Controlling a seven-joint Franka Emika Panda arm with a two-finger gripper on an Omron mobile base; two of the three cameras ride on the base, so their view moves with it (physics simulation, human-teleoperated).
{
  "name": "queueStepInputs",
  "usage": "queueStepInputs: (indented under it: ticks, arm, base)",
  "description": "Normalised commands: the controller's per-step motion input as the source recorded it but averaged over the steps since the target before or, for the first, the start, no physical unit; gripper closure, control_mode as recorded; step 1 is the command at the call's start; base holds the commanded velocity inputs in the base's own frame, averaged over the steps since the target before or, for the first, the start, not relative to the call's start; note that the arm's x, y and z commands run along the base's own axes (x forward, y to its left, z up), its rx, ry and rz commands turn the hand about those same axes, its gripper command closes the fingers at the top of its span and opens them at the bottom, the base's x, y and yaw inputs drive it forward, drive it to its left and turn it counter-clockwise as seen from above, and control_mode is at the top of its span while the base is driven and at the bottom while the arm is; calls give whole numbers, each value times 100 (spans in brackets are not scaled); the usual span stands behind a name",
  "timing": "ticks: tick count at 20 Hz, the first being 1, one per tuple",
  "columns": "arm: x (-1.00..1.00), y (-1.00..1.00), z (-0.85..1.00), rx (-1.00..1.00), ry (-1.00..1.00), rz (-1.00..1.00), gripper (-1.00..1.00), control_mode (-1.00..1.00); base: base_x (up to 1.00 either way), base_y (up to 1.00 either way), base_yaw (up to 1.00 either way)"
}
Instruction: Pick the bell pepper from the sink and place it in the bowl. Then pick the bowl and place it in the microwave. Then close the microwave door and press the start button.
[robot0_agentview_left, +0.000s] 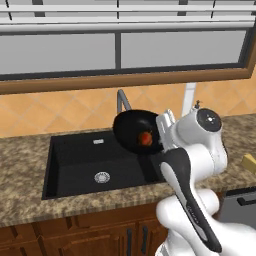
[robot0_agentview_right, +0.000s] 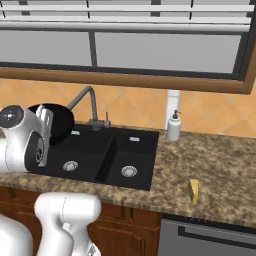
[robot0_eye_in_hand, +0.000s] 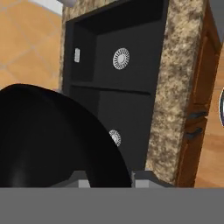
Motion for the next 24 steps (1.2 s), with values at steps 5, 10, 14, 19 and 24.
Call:
queueStepInputs:
  ticks: [5,10,14,19,24]
  arm:
    - [-4,-78,0,6,6,-19,100,-100]
    - [2,-4,-5,0,1,-2,100,-100]
    - [-9,0,0,0,-1,-11,100,-100]
    - [0,0,0,0,0,0,100,100]
    - [0,0,0,0,0,0,100,100]
  base:
    - [0,0,0]
    - [0,0,0]
    - [0,0,0]
    - [-56,-1,-66]
    - [-39,0,-84]
